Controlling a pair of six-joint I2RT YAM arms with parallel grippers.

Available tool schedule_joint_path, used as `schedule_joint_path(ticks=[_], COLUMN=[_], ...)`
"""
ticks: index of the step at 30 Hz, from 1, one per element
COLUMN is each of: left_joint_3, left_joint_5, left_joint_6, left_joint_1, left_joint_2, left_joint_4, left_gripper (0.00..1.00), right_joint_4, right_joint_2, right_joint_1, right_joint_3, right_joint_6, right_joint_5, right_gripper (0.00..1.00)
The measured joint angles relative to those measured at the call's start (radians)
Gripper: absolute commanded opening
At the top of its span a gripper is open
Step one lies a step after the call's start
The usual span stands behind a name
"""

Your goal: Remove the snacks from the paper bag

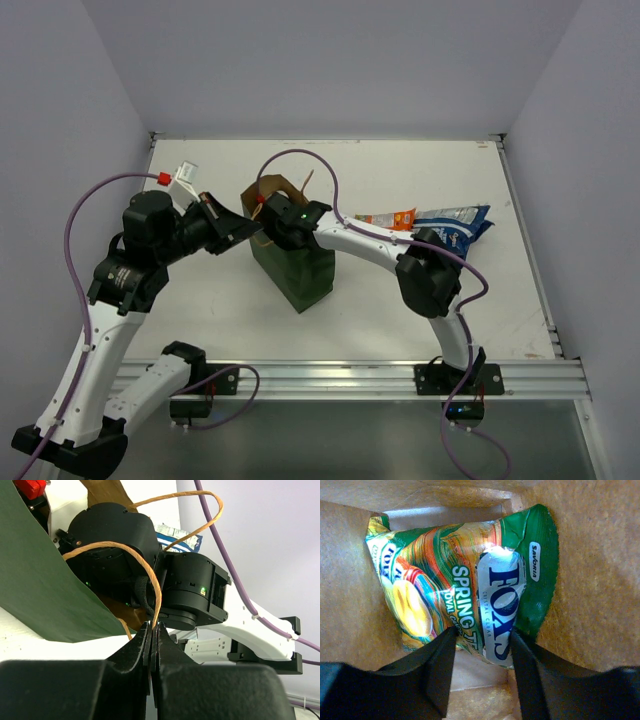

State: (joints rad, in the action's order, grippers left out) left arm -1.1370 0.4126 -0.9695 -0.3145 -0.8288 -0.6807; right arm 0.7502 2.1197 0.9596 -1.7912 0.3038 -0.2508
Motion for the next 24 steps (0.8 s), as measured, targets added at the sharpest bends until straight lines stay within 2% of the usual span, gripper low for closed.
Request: schedule_joint_path(ticks=[13, 24], left_joint_3=[0.0, 0.001], left_joint_5=[0.0, -0.001], left_joint_6=[0.0, 0.0], left_joint_1=[0.0, 0.0], left_joint_2=[0.001, 0.017], left_joint_4=[0.0, 0.0], left_gripper=[0.0, 0.0], right_joint_4=[-0.006, -0.02], right_joint_2=[0.0, -0.008], right_joint_1=[-0.002, -0.002], right_joint_3=[0.004, 0.02], right_joint_6=[-0.01, -0.007], right_joint_5=[0.01, 0.019], right_gripper=[0.18, 0.07])
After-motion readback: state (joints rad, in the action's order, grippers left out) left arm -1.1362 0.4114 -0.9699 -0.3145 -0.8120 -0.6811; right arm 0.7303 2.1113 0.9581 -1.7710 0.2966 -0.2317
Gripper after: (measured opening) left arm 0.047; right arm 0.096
